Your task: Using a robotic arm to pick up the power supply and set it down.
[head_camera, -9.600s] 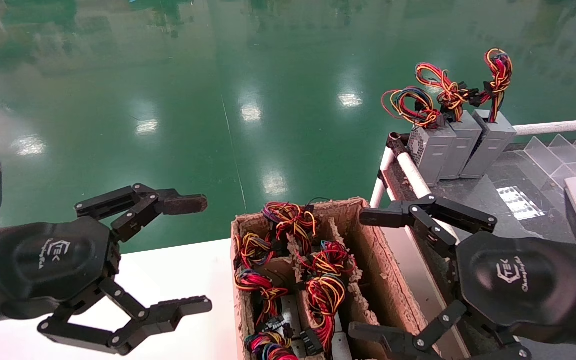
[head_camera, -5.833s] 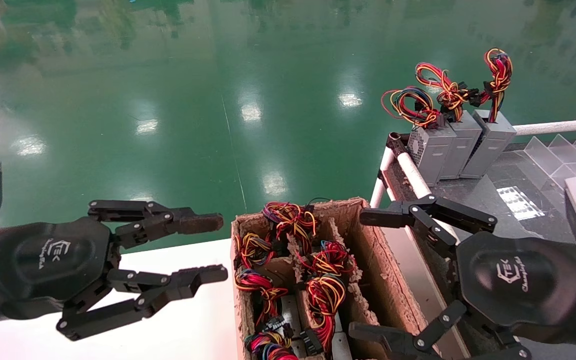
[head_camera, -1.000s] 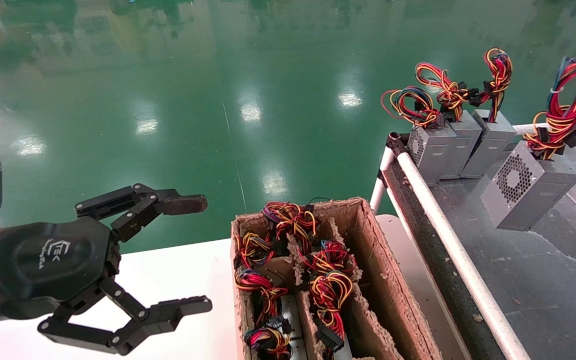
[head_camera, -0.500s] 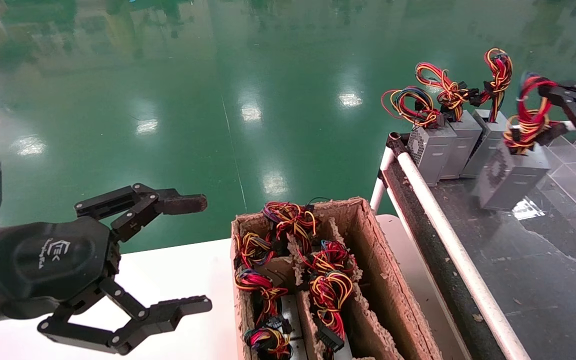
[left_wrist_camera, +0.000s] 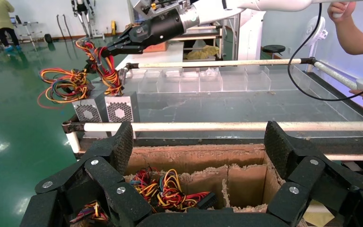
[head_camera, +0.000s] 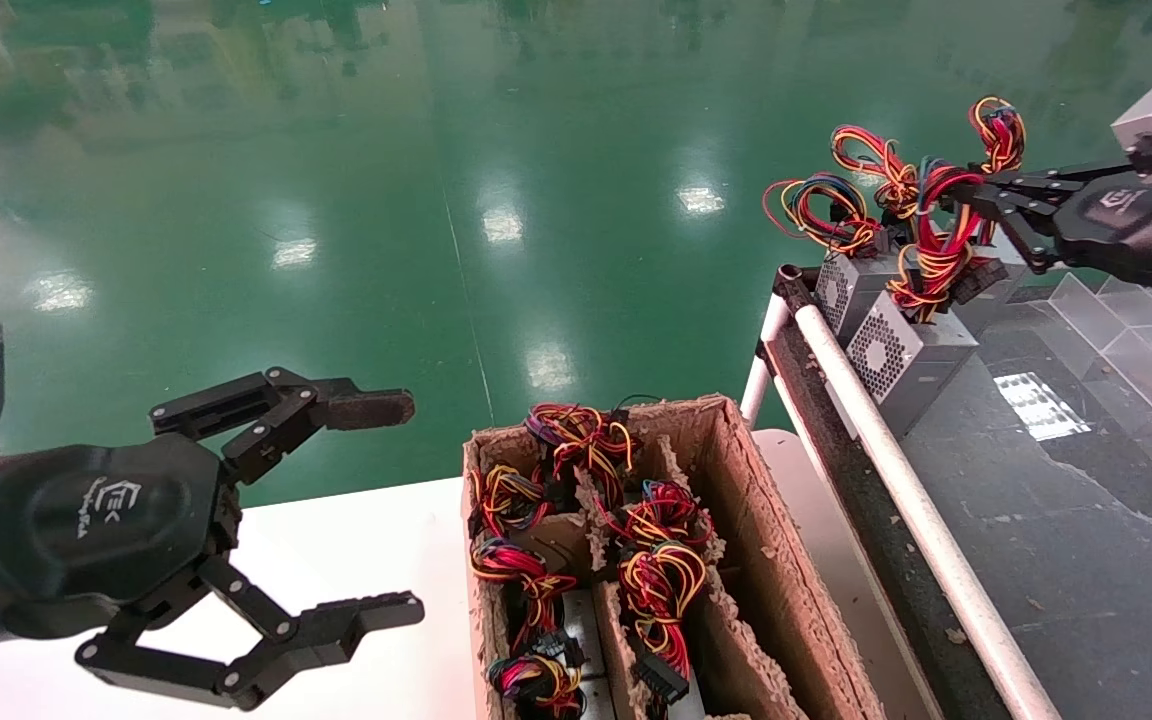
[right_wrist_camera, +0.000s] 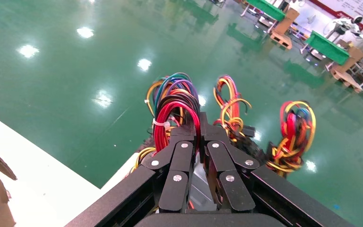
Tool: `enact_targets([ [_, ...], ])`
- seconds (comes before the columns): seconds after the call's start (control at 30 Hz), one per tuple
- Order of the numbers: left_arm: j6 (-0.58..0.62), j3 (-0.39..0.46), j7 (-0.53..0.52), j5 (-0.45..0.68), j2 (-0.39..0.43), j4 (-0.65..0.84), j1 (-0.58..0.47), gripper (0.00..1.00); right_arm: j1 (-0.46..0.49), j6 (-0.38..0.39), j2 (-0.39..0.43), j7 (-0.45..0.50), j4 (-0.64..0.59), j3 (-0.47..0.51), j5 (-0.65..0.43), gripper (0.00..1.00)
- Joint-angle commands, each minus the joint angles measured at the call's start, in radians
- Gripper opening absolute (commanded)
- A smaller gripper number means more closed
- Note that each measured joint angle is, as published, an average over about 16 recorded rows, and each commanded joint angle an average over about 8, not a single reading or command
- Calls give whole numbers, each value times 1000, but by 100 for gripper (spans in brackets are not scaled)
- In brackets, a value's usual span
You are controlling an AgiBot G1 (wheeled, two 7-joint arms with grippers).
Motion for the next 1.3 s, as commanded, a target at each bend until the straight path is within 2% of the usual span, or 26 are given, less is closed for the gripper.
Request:
enact_targets([
  [0.03,0,0,0,0,0,0,0,100,3,1,-13,-3,-5,-1,-1,0],
  [0.13,0,0,0,0,0,0,0,100,5,3,-22,-13,-9,0,0,1],
  [0.17,0,0,0,0,0,0,0,100,5,3,-25,-17,-11,0,0,7],
  [0.37,0,0,0,0,0,0,0,100,2,-4,-31,-37,-19,2,3,82],
  [0.4,0,0,0,0,0,0,0,100,1,-6,-31,-41,-21,2,4,93],
  [0.43,0,0,0,0,0,0,0,100,0,-8,-31,-44,-22,2,4,100],
  [0.97,0,0,0,0,0,0,0,100,0,8,-15,-55,-48,-5,-7,100],
  [1.3,0,0,0,0,0,0,0,100,10,-74,29,-10,-64,32,46,100],
])
